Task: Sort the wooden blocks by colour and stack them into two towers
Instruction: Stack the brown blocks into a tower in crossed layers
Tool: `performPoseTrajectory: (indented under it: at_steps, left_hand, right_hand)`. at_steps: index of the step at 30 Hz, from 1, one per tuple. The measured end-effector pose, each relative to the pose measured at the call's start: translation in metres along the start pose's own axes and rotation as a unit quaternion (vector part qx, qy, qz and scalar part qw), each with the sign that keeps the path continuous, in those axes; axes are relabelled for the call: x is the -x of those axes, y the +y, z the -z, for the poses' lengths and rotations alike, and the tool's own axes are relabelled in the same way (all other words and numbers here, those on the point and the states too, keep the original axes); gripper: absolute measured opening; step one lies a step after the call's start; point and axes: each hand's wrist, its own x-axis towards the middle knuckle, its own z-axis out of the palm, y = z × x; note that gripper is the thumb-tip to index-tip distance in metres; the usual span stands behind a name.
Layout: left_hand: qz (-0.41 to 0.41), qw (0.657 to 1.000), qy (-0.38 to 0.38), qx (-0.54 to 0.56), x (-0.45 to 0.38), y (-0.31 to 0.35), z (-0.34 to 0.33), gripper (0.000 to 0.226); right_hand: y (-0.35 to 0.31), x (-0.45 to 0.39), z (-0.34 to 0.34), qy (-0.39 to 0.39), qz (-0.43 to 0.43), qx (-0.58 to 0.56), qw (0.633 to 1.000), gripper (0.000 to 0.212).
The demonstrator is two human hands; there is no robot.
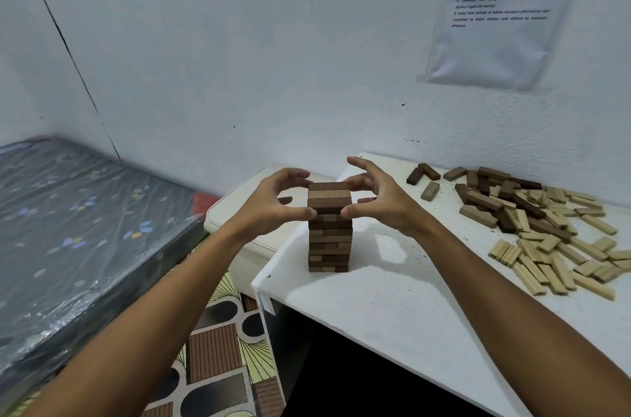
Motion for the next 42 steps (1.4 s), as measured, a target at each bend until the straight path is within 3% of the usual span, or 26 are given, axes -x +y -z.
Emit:
performPoseTrajectory:
  at_steps: [16,22,26,32,39,42]
  left_hand:
    - [-0.006,1.0,-0.009,-0.01,0.001,0.001,0.002,0.071]
    - [-0.019,0.998,0.011,-0.052,-0.007,0.017,0.004,0.06]
    - [-0.048,0.993,0.008,-0.108,-0.023,0.041,-0.003,0.038]
    - [-0.12,0.975,-0.035,-0.182,-0.043,0.088,-0.042,0.039]
    - [-0.183,0.964,-0.115,-0.154,-0.05,0.128,-0.12,0.04]
    - [-0.176,0.96,-0.151,-0.154,-0.053,0.126,-0.155,0.034]
  right_hand:
    - [0.001,0.0,-0.002,0.001,0.011,0.006,1.0,0.097]
    - [-0.007,0.005,0.007,0.025,0.001,-0.012,1.0,0.067]
    - [-0.016,0.015,0.025,0.072,-0.01,0.008,0.997,0.041]
    - [-0.02,0.044,0.07,0.121,-0.03,0.04,0.991,0.035]
    - [-0.015,0.098,0.119,0.151,-0.054,0.083,0.983,0.025]
    - [0.006,0.123,0.134,0.159,-0.085,0.107,0.978,0.04]
